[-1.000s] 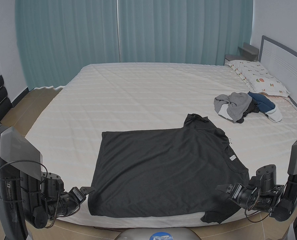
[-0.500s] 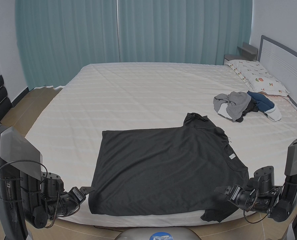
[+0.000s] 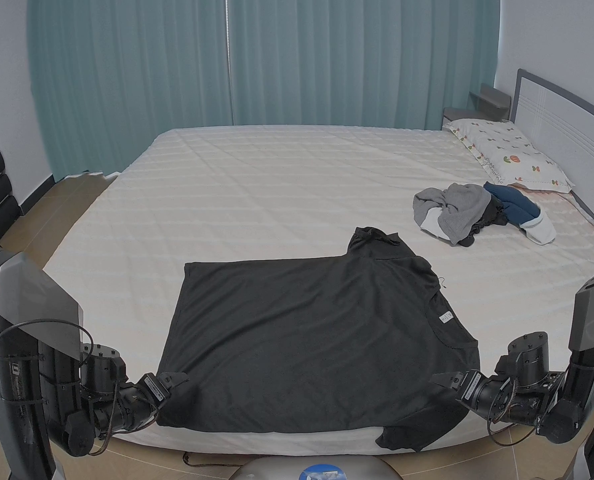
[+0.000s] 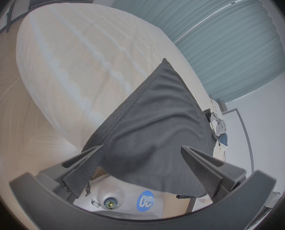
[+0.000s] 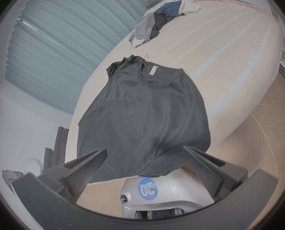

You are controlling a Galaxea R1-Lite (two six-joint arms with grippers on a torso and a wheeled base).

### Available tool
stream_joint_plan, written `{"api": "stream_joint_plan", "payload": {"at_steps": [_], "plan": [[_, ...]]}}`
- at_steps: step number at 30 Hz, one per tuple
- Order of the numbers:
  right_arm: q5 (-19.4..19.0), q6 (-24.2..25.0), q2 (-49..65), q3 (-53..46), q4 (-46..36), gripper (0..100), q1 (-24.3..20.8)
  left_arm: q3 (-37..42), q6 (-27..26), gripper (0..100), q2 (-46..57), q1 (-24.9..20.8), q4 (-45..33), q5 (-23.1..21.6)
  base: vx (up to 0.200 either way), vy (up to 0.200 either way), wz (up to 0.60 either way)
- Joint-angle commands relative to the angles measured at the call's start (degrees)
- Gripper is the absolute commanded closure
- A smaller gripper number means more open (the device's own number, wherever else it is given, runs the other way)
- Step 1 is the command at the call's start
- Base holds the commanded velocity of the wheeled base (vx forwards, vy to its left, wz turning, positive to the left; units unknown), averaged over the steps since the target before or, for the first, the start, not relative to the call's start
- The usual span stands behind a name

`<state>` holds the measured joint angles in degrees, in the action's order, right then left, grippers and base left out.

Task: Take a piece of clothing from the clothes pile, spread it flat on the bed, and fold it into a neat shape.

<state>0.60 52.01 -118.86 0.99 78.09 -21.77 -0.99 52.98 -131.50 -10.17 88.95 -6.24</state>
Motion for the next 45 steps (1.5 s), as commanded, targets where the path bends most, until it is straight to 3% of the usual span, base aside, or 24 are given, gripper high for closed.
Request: {"api": "stream_joint_plan", "payload": {"at_steps": [1,4,10,12,17,18,20,23,34,45], "plan": [[-0.1,0.0,-0.1,-1.0,0.0,0,0.1,0.8,-3.3,0,1.0,3.9,1.0,-0.4,0.0,0.0,0.0],[-0.2,0.1,-0.1,-1.0,0.0,0,0.1,0.8,-7.6,0,0.7,8.8,1.0,-2.9,0.0,0.0,0.0],[-0.5,0.1,-0.5,-1.0,0.0,0,0.2,0.8,-14.0,0,1.6,13.9,-2.5,-11.8,0.0,0.0,0.0],[-0.6,0.1,-0.4,-1.0,0.0,0,0.4,0.8,-19.3,0,2.8,15.3,-7.5,-16.7,0.0,0.0,0.0],[-0.6,0.1,-0.1,-1.0,0.0,0,0.4,0.8,-25.5,0,9.9,17.9,-16.9,-25.2,0.0,0.0,0.0],[-0.6,0.1,-0.1,-1.0,0.0,0,0.4,0.8,-27.7,0,13.7,19.3,-20.3,-28.6,0.0,0.0,0.0],[-0.6,0.1,0.0,-1.0,0.0,0,0.5,0.8,-30.0,0,17.7,20.0,-24.2,-30.1,0.0,0.0,0.0],[-0.4,0.1,0.0,-1.0,0.0,0,0.4,0.8,-32.7,0,21.0,19.7,-28.9,-29.9,0.0,0.0,0.0],[-0.1,0.1,0.2,-1.0,0.0,0,1.3,0.8,-28.9,0,22.7,18.4,-32.0,-24.4,0.0,0.0,0.0],[-0.2,0.1,-0.1,-1.0,1.2,0,2.1,0.9,-26.4,0,19.7,18.4,-32.4,-24.3,-0.2,0.0,0.0]]}}
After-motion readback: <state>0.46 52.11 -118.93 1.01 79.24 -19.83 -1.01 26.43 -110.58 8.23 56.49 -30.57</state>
